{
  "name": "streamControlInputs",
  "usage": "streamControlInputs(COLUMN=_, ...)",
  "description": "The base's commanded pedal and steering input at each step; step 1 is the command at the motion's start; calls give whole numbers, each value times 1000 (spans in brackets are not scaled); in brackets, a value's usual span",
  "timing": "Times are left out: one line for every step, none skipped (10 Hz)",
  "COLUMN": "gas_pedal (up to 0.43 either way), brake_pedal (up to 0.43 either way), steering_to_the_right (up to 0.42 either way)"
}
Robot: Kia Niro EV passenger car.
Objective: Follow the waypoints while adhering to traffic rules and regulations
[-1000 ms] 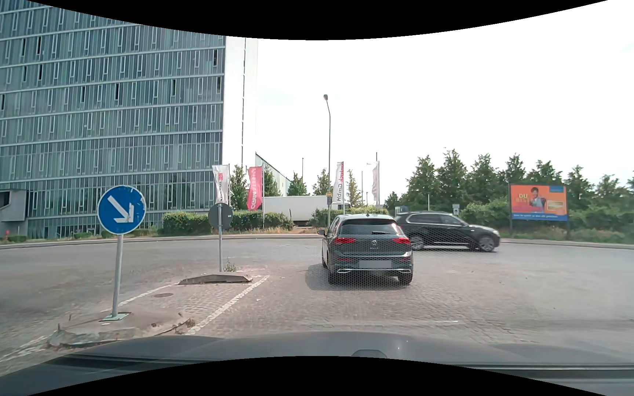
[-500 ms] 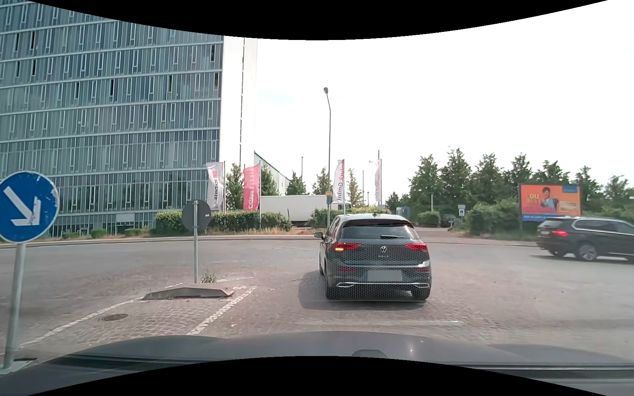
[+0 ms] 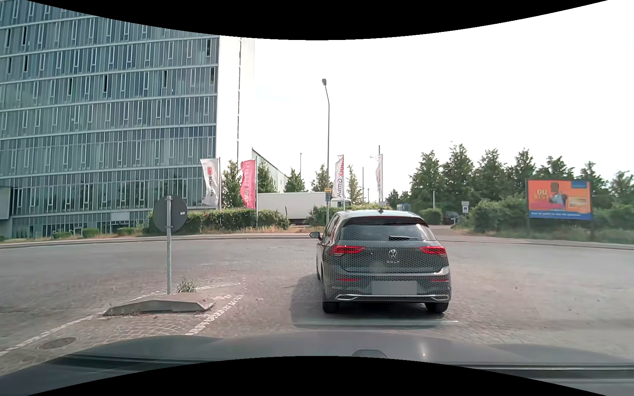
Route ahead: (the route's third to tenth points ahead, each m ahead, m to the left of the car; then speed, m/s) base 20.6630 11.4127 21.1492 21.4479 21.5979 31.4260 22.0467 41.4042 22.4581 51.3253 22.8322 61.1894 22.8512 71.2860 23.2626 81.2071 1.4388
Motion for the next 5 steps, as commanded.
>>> streamControlInputs(gas_pedal=0, brake_pedal=189, steering_to_the_right=-1)
streamControlInputs(gas_pedal=0, brake_pedal=189, steering_to_the_right=-1)
streamControlInputs(gas_pedal=0, brake_pedal=189, steering_to_the_right=-1)
streamControlInputs(gas_pedal=0, brake_pedal=189, steering_to_the_right=-2)
streamControlInputs(gas_pedal=0, brake_pedal=189, steering_to_the_right=-3)
